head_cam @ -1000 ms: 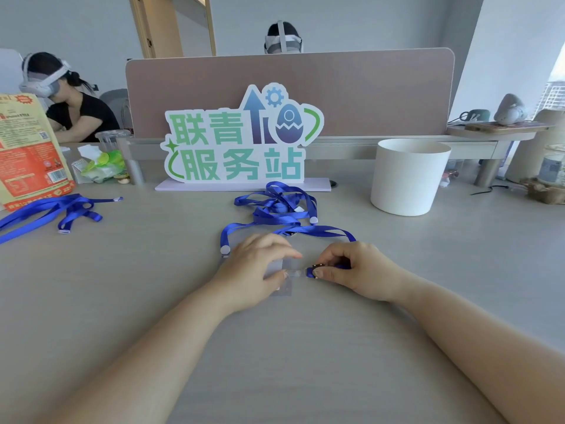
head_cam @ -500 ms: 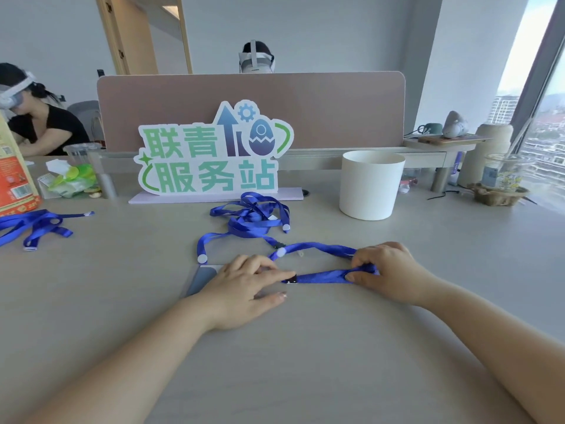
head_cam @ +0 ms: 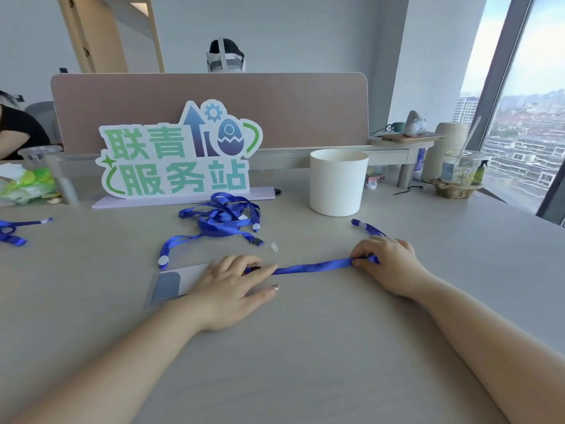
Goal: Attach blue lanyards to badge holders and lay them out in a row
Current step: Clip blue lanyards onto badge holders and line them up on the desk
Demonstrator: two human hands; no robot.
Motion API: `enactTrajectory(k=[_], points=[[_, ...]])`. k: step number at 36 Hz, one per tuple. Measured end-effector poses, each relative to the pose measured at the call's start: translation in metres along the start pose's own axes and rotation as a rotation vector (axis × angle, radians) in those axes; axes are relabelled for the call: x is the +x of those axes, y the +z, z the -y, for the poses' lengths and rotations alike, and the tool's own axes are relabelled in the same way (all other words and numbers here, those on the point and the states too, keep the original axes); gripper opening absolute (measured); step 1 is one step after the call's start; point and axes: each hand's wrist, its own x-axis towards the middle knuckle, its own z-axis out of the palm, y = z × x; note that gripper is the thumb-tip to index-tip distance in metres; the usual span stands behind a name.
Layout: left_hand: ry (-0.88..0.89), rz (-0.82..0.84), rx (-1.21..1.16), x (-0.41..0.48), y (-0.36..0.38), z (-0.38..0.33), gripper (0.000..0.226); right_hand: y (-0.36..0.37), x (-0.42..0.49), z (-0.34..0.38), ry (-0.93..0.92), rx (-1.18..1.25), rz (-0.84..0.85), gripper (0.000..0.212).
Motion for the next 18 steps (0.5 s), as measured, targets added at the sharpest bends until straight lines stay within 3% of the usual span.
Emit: enactTrajectory(k=[4, 9, 13, 18], points=[[0.009, 0.028, -0.005, 0.000, -0.001, 0.000, 0.103, -0.004, 0.001, -0.008, 0.043, 0.043, 0.007, 0.015], [0.012, 0.034, -0.047, 0.003, -0.006, -0.002, 0.099, -0.010, 0.006, -0.015, 0.099, 0.025, 0.040, 0.009], [0.023, -0.030, 0.006, 0.013, -0.009, -0.028, 0.093, -0.014, 0.001, -0.018, 0.043, -0.025, 0.022, 0.013], [0.018, 0.140, -0.010, 0.025, 0.002, -0.055, 0.077, -0.013, -0.005, -0.024, -0.052, -0.061, -0.046, 0.007]])
